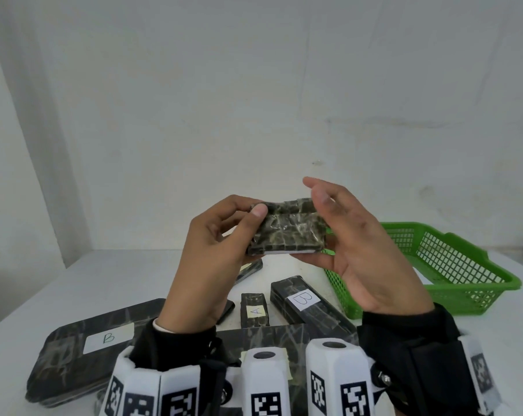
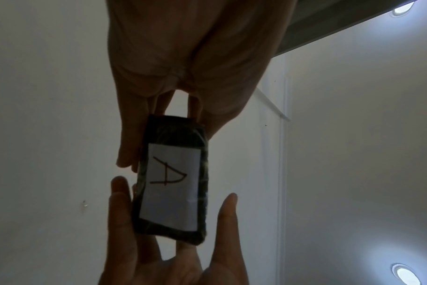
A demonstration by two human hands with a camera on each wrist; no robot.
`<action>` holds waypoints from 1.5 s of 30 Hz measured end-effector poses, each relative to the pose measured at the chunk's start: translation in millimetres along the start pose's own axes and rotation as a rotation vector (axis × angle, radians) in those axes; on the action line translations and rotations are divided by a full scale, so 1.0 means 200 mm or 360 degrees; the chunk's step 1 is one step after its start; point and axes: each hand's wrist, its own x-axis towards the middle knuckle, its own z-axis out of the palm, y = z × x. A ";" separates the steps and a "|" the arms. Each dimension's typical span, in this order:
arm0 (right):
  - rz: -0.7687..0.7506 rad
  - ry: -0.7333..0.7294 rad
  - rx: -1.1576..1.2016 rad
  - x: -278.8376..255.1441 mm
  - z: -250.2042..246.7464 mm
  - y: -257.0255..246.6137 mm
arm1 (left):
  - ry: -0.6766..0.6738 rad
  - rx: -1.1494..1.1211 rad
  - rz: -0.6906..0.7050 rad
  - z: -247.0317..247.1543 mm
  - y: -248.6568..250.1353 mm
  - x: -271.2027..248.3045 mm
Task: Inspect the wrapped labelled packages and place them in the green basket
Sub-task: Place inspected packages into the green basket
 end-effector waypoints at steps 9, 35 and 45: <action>-0.0029 0.0117 -0.0011 0.00 0.01 0.01 | -0.0046 0.0061 -0.0002 0.01 0.02 -0.01; 0.0012 0.0107 -0.0046 0.00 0.06 0.05 | 0.0035 0.0171 -0.0045 -0.01 0.01 -0.01; 0.0042 0.0085 0.0020 0.01 0.06 0.07 | 0.0085 0.0118 -0.0123 -0.04 0.02 0.01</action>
